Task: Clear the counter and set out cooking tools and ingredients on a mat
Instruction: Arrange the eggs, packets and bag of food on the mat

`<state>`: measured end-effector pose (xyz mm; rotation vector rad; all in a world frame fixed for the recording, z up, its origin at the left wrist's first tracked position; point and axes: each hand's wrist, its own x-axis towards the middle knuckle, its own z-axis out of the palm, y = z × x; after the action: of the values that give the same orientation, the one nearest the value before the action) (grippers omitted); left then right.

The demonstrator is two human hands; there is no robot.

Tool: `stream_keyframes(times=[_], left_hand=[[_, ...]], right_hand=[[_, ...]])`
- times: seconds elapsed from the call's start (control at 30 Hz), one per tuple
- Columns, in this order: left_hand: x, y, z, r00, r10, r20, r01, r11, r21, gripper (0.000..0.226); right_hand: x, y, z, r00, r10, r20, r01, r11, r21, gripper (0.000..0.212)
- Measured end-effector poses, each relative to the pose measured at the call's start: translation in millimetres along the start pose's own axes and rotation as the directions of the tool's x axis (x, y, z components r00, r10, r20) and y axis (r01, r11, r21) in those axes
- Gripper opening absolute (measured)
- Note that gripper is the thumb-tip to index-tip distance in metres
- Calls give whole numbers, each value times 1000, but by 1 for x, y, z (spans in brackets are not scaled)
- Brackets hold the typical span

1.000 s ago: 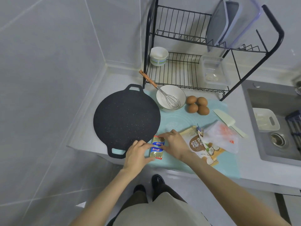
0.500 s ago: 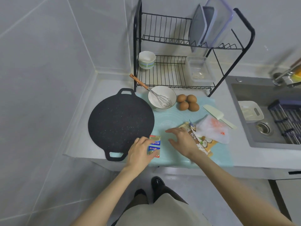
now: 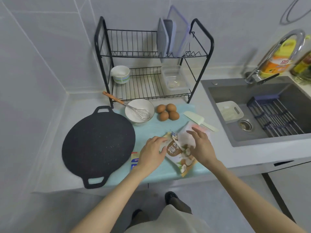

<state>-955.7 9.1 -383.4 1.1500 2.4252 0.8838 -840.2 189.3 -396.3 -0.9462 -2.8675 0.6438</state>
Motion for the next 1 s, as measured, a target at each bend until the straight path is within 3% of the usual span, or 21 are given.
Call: stream_keyframes(times=[0.1, 0.23, 0.4, 0.57, 0.7, 0.77, 0.83, 1.0], left_hand=[[24, 13, 14, 1000, -10, 25, 10, 1000, 2, 37], [54, 29, 35, 993, -96, 72, 95, 995, 23, 43], [87, 40, 53, 964, -234, 127, 208, 960, 186, 49], [108, 49, 69, 913, -376, 156, 291, 871, 396, 48], [115, 56, 76, 906, -401, 133, 326, 864, 383, 52], [116, 59, 80, 913, -393, 112, 331, 872, 359, 52], [115, 62, 83, 915, -395, 80, 352, 881, 317, 47], [113, 63, 91, 913, -406, 41, 377, 878, 294, 34]], right_hand=[[13, 24, -3, 991, -86, 98, 86, 996, 9, 78], [34, 54, -5, 936, -157, 314, 205, 971, -124, 87], [52, 74, -6, 848, -205, 488, 366, 893, -261, 81], [58, 86, -5, 822, -288, 492, 429, 880, -203, 78], [63, 97, -15, 796, -328, 509, 391, 920, -18, 76], [68, 102, -21, 795, -303, 525, 301, 949, 93, 64], [74, 104, -27, 838, -282, 468, 239, 959, 151, 45], [85, 107, -28, 940, -195, 279, 177, 980, 87, 40]])
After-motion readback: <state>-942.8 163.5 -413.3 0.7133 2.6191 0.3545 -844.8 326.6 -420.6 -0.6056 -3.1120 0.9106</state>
